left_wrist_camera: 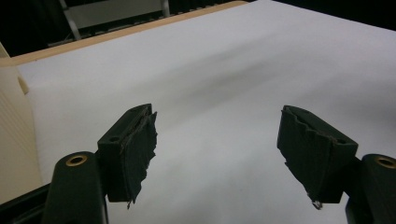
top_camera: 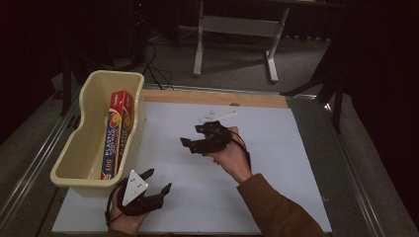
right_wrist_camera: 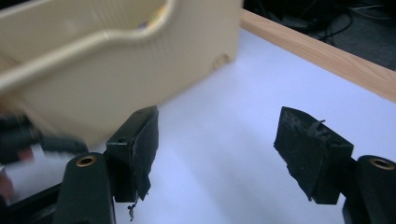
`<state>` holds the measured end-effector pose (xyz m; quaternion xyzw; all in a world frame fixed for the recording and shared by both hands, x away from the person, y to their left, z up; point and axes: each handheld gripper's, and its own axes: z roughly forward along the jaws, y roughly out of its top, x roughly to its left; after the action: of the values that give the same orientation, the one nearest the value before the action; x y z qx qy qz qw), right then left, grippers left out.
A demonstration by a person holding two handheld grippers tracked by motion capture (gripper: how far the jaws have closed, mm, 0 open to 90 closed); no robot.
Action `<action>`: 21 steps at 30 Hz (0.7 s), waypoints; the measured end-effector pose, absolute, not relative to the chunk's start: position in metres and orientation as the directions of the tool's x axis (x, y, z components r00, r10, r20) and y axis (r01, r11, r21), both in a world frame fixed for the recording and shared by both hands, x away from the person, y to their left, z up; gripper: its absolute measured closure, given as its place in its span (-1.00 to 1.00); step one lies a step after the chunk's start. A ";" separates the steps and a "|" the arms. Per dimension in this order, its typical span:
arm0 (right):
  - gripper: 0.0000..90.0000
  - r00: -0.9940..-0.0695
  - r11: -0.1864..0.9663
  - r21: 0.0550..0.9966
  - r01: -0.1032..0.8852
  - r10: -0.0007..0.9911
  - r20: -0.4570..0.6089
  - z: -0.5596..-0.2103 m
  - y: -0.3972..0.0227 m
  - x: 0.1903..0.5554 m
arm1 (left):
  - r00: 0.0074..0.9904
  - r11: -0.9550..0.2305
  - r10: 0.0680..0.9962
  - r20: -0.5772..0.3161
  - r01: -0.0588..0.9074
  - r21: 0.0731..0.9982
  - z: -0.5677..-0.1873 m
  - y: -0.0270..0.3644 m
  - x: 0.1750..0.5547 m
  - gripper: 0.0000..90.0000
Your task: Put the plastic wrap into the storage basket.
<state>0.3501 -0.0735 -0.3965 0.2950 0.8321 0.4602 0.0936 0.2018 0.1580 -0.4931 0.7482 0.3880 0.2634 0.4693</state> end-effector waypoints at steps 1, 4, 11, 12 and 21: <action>-0.34 -0.807 0.403 0.824 0.399 0.580 0.107 -0.400 -0.084 0.347 | 0.560 -0.259 0.828 0.030 0.334 0.907 -0.493 0.158 0.202 -0.38; -0.35 -0.799 0.404 0.832 0.379 0.597 0.074 -0.414 -0.115 0.334 | 0.558 -0.257 0.829 0.029 0.335 0.907 -0.494 0.158 0.202 -0.38; -0.35 -0.747 0.381 0.842 0.382 0.664 0.038 -0.453 -0.187 0.305 | 0.554 -0.255 0.832 0.025 0.342 0.904 -0.494 0.159 0.203 -0.38; -0.35 -0.737 0.367 0.848 0.383 0.674 0.041 -0.458 -0.195 0.301 | 0.554 -0.254 0.832 0.025 0.342 0.905 -0.494 0.159 0.203 -0.38; -0.30 -0.659 0.206 0.896 0.393 0.743 0.119 -0.486 -0.256 0.264 | 0.552 -0.256 0.834 0.023 0.349 0.902 -0.496 0.158 0.204 -0.38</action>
<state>0.2636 -0.2565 -0.4862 0.3753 0.7570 0.5063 0.1725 0.2035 0.1583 -0.4957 0.7482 0.3951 0.2609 0.4648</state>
